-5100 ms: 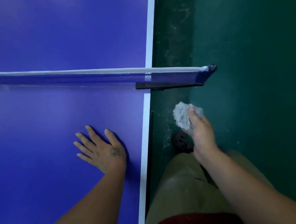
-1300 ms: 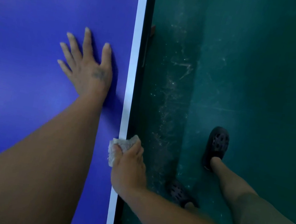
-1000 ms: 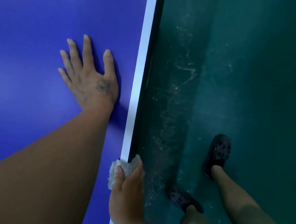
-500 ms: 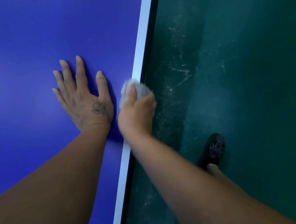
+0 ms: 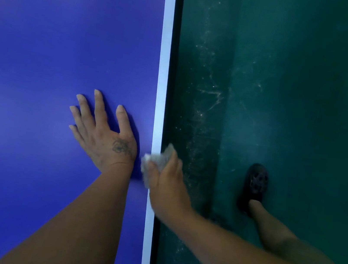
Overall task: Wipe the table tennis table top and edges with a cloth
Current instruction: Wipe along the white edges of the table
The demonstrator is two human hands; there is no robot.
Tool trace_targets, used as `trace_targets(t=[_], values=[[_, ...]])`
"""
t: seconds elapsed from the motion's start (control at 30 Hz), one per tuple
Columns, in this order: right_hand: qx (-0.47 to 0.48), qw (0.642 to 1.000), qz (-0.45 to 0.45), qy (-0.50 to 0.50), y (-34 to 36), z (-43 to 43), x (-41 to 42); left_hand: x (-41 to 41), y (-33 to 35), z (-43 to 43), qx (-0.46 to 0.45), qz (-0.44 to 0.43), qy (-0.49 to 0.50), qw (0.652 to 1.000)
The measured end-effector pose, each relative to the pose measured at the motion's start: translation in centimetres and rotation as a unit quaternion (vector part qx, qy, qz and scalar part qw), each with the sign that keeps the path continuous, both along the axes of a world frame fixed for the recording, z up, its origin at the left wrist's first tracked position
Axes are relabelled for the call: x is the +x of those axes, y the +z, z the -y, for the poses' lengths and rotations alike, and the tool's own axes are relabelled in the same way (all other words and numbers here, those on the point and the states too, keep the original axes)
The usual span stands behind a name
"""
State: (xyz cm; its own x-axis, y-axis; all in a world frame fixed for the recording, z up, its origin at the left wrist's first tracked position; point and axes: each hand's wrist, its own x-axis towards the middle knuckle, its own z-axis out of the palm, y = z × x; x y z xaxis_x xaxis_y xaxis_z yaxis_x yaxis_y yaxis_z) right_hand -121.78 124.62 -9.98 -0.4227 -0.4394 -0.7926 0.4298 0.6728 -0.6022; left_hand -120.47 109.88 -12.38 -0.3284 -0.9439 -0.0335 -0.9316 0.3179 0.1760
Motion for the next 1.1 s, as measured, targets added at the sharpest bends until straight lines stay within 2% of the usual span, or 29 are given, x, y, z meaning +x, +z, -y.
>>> trace_targets(t=[0.1,0.23,0.4,0.63,0.73,0.9,1.1], values=[[0.010,1.000,0.023,0.005,0.0,-0.8,2.0,0.0,0.1,0.0,0.005,-0.003,0.002,1.000],[0.036,0.999,0.007,-0.003,-0.1,1.5,-0.3,0.0,0.1,0.0,0.000,0.003,0.000,1.000],[0.054,0.998,-0.032,-0.017,-0.6,6.3,-8.4,-0.1,0.2,0.0,0.001,0.001,0.000,1.000],[0.050,0.996,-0.014,-0.071,-1.3,13.0,-19.8,-0.2,0.4,-0.1,-0.003,-0.005,0.000,1.000],[0.032,0.996,-0.024,-0.079,-1.1,12.4,-19.2,-0.1,0.4,-0.1,-0.001,-0.004,-0.004,1.000],[0.011,0.998,-0.024,-0.053,-0.1,7.8,-12.3,-0.4,0.7,-0.1,0.001,0.007,-0.009,1.000],[0.064,0.998,0.001,-0.027,0.2,8.0,-11.4,-0.8,1.5,0.1,0.025,-0.014,-0.024,0.999]])
